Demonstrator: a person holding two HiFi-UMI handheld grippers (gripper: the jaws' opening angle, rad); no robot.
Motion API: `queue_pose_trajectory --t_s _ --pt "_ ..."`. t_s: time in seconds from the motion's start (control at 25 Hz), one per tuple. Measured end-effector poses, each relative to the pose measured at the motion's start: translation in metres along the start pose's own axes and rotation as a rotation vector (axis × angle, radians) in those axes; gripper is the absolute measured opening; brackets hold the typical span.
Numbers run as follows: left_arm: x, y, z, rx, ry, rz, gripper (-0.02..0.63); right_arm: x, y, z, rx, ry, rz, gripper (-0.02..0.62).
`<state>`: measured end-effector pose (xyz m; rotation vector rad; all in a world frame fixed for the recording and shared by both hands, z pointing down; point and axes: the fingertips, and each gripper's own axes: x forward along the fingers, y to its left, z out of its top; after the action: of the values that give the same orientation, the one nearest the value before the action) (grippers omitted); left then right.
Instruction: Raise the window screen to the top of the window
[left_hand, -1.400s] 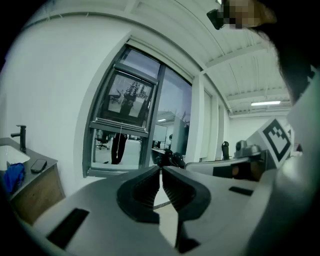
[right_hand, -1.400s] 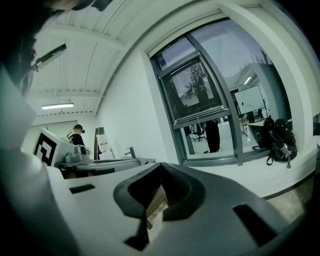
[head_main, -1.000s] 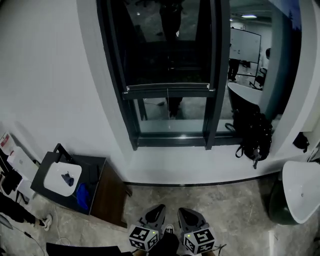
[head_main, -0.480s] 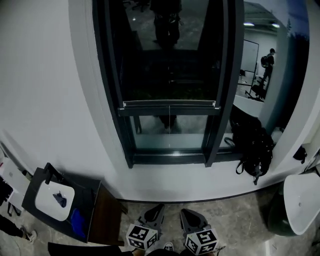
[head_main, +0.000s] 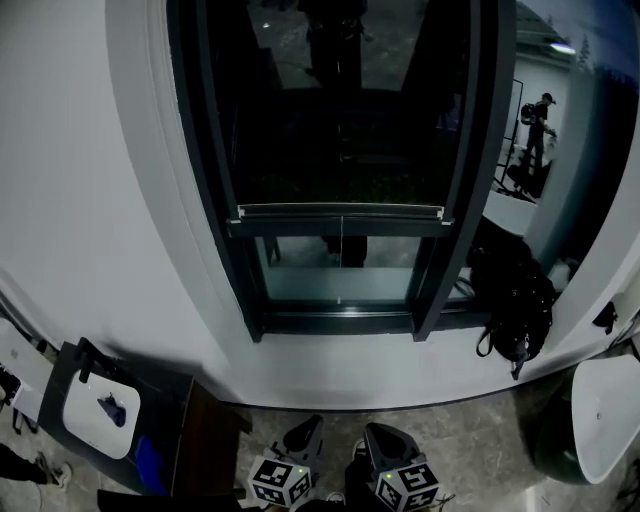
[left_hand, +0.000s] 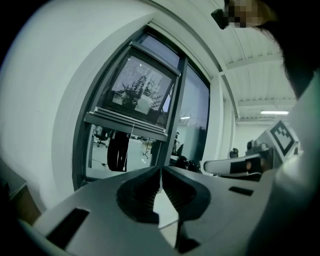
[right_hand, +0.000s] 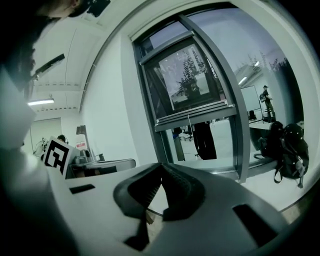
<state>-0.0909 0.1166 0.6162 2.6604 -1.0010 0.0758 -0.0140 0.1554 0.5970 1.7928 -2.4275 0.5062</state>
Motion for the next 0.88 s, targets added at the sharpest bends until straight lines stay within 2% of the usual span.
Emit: queue_pose_trajectory --t_s 0.16,0.36,0.6,0.88 --pt "0.032 0.026 0.008 0.006 0.008 0.032 0.000 0.039 -0.031 0.007 0.025 0.002 0.010 0.009" --pt "0.085 0.058 0.024 0.023 -0.015 0.078 0.001 0.090 -0.071 0.039 0.093 -0.016 0.094 0.009" --pt "0.167 0.081 0.057 0.014 -0.008 0.096 0.000 0.153 -0.126 0.077 -0.010 -0.010 0.131 0.009" --pt "0.238 0.110 0.080 0.041 -0.033 0.148 0.000 0.207 -0.178 0.110 -0.040 -0.020 0.190 0.009"
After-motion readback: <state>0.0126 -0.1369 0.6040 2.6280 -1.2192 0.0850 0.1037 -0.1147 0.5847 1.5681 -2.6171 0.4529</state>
